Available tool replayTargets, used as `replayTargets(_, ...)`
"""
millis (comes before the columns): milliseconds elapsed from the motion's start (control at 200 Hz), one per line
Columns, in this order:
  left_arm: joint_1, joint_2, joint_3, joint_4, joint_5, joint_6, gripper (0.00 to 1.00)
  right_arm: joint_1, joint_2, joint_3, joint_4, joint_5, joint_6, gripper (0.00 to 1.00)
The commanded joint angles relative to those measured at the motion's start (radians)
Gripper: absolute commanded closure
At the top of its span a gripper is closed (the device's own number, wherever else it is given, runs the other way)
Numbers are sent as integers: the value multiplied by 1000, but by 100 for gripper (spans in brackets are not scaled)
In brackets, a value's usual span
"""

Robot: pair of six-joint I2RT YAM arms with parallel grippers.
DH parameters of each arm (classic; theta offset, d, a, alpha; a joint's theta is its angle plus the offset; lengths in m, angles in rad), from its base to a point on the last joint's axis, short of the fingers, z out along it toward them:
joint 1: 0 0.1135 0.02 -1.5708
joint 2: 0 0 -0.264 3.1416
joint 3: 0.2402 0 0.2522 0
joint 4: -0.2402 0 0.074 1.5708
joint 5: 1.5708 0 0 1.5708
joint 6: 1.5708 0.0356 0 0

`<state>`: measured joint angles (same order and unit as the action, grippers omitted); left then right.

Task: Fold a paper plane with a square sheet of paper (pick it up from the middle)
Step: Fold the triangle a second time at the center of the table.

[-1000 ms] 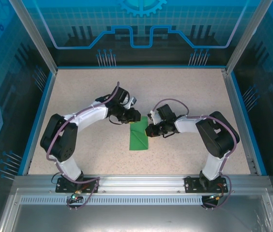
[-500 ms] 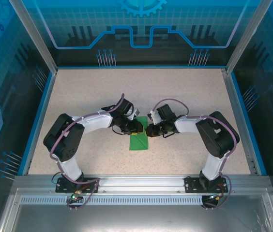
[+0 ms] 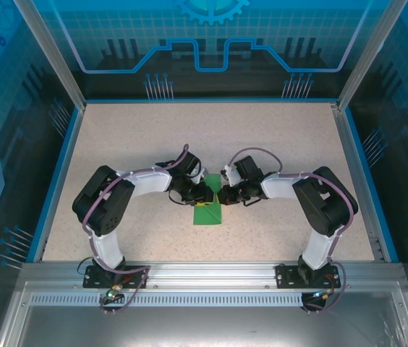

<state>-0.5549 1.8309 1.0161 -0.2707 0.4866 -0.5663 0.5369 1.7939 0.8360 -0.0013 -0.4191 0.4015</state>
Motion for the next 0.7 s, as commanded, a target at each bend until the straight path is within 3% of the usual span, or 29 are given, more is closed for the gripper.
replayTargets(0,-3,26,-4,-2,-6,38,74,17,36,-25,-69,63,-21,96)
replayTargets(695,14,87,-23,10,-17,63,74,26,27,-17,-71,60,-17,94)
